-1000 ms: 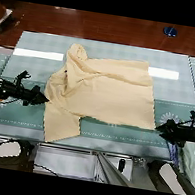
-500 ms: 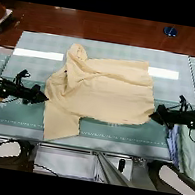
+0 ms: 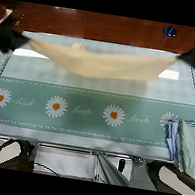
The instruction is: Fold the shirts.
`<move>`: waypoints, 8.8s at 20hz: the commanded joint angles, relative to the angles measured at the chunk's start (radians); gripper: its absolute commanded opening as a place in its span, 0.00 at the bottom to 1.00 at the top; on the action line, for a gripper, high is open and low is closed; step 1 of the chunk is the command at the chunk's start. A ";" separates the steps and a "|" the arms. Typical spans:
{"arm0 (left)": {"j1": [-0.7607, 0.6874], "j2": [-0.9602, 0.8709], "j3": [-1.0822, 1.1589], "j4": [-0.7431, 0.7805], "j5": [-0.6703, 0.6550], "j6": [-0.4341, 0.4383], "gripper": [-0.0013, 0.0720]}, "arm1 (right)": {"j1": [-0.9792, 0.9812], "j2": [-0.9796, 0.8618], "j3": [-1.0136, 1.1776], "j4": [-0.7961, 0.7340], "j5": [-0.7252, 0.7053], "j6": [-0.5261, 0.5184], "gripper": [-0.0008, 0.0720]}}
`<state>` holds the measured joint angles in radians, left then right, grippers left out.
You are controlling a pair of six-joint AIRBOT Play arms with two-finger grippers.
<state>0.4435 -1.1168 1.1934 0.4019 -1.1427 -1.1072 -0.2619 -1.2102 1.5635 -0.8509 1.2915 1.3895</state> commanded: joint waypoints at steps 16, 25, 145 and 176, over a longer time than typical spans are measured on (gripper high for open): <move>-0.289 0.671 0.427 1.104 -0.020 -0.323 0.05 | 0.007 0.534 0.478 -0.465 0.271 0.145 0.04; -0.296 0.486 0.105 0.954 -0.046 -0.390 0.05 | 0.007 0.513 -0.074 -0.272 0.164 0.140 0.04; -0.169 -0.246 -0.168 0.322 0.095 -0.203 0.05 | -0.022 -0.134 -0.594 0.152 -0.196 -0.067 0.04; -0.167 -0.084 -0.356 0.330 0.327 -0.053 0.70 | -0.170 -0.412 -0.504 0.115 -0.244 -0.048 0.58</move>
<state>0.3305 -1.3079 0.9916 0.7750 -0.9112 -1.2137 -0.4706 -1.5875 1.0889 -0.8082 1.0988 1.3590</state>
